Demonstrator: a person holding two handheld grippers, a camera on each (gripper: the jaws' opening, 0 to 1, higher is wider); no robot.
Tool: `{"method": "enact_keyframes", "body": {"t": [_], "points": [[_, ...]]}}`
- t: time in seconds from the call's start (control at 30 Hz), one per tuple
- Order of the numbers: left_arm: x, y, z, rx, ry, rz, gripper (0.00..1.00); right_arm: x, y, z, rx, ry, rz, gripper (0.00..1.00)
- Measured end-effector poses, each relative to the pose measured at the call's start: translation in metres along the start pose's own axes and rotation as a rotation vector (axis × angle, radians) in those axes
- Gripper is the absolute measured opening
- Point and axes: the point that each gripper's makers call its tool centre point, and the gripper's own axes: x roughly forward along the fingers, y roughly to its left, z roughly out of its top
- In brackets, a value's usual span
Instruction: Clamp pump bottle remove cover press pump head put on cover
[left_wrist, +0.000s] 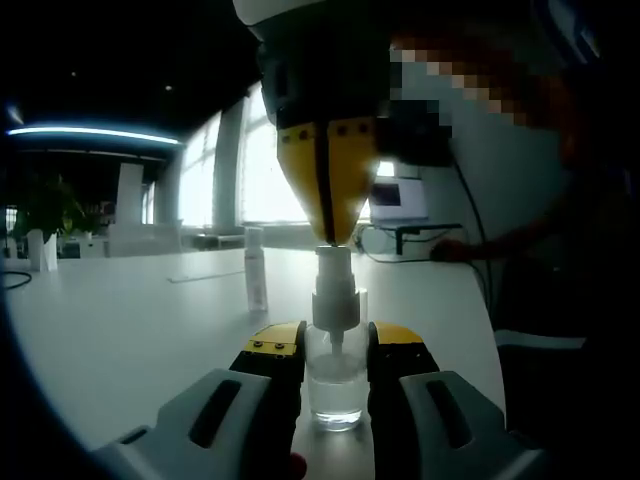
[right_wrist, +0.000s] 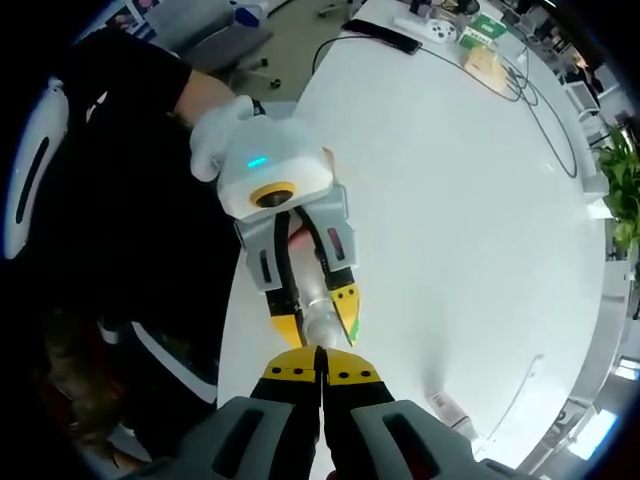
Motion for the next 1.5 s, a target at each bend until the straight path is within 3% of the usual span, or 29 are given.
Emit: {"method": "enact_keyframes", "body": {"t": [0.57,1.0,1.5], "points": [[0.0,-0.0002,0.0002,0.0,0.001,0.001,0.15,0.0014,-0.0003,-0.0008,0.027,-0.009,0.006,0.0],[0.0002,-0.0004,0.0,0.001,0.001,0.0,0.15,0.0063,-0.0001,-0.0005,0.019,0.025,-0.01,0.0],[-0.0002,0.0014,-0.0005,0.001,0.001,-0.001,0.15,-0.0002,-0.0009,-0.0001,0.018,-0.02,-0.001,0.0]]}}
